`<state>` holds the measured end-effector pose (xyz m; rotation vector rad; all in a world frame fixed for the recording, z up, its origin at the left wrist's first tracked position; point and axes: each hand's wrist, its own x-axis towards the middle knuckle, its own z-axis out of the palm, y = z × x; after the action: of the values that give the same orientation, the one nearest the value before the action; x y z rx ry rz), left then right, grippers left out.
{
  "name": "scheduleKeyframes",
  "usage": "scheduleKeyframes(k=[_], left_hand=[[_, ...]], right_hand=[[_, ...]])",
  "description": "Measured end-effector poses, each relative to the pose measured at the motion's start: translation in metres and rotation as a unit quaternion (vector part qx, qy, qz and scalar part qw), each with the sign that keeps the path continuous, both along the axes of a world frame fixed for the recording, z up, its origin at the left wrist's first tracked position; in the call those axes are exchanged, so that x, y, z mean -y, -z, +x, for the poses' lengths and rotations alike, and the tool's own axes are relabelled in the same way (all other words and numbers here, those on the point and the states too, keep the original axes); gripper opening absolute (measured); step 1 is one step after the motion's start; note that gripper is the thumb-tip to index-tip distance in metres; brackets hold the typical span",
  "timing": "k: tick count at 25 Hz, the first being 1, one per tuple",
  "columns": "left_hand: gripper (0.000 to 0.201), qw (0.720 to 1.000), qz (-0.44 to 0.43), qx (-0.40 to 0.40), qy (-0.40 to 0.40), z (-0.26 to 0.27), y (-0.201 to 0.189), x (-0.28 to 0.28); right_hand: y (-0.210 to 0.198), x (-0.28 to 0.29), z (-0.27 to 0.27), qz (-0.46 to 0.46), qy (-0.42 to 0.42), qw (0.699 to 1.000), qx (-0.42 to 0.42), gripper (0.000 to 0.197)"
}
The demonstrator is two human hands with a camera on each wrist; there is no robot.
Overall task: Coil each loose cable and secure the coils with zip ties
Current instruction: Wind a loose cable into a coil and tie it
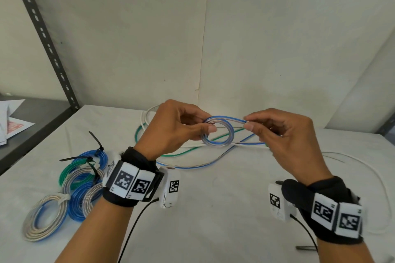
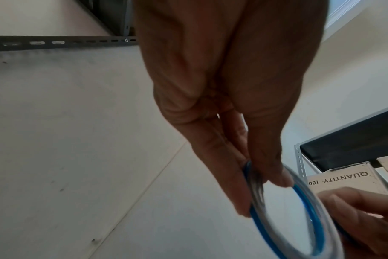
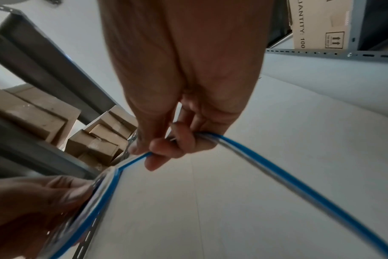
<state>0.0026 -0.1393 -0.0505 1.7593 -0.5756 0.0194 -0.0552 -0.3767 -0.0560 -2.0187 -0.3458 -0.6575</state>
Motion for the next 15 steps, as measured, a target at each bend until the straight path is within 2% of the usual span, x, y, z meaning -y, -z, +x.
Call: scheduleKeyframes(k=[2,4,7,11,15], left_hand=[[0.015,1.0,-0.018,0.0,-0.01,0.002,0.001,0.001],[0.016,0.999,-0.031,-0.006,-0.01,0.003,0.001,0.0],[0.015,0.999,-0.051,-0.007,-0.004,0.002,0.0,-0.001],[0.015,0.995,-0.099,-0.013,-0.011,0.001,-0.001,-0.001],[0.015,0.994,-0.107,-0.008,-0.011,-0.002,-0.003,0.0]], right_hand=[[-0.002,-0.006,-0.002,-0.014,0.027,0.999,0.034,0.003],[-0.003,-0.009,-0.003,-0.027,0.051,0.996,0.069,0.01],[-0.006,-0.009,-0.005,-0.02,0.071,0.994,0.078,0.018],[-0.008,-0.01,-0.007,-0.007,0.022,0.999,0.031,0.009],[-0.012,-0.014,-0.011,-0.012,0.004,1.0,0.027,0.01]])
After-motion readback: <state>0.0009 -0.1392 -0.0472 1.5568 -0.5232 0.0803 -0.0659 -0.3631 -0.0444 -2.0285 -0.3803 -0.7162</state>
